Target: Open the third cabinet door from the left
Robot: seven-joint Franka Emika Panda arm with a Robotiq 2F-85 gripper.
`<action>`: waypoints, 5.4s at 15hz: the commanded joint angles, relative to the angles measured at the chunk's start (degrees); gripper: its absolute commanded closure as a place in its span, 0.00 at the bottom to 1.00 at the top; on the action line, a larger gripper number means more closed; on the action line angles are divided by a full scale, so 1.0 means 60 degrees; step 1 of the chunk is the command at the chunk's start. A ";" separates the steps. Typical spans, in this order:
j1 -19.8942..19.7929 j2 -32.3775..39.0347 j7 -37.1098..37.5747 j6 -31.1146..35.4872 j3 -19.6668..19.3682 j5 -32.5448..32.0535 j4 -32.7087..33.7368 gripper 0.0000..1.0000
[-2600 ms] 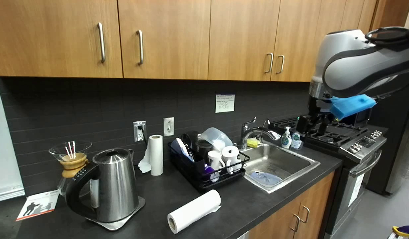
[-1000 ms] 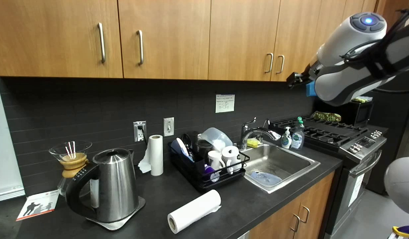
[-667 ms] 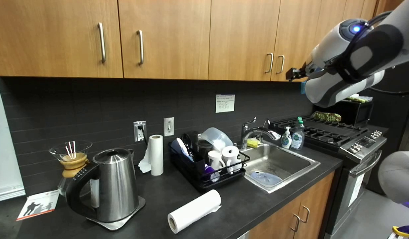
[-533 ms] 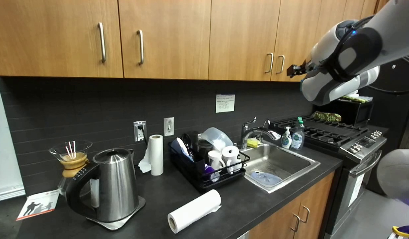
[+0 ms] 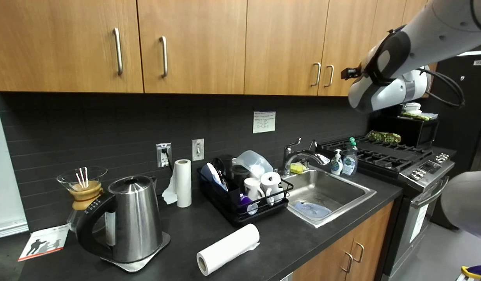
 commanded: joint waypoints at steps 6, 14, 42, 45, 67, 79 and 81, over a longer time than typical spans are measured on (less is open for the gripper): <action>0.4709 0.2188 -0.0219 -0.0490 -0.3416 -0.1903 0.0500 0.00; 0.4567 0.2170 -0.0431 -0.0338 -0.3137 -0.1558 0.0302 0.00; 0.4393 0.7070 -0.0143 0.0017 -0.3612 -0.4281 0.6778 0.85; 0.3858 0.7524 0.0229 0.0018 -0.2986 -0.4981 0.7205 1.00; -0.0523 0.9079 0.1428 -0.0063 0.1703 -0.7808 0.7611 1.00; -0.1070 0.9190 0.1271 -0.0335 0.2228 -0.7968 0.7605 0.23; -0.1310 0.9424 0.1237 -0.0380 0.2640 -0.8290 0.7646 0.61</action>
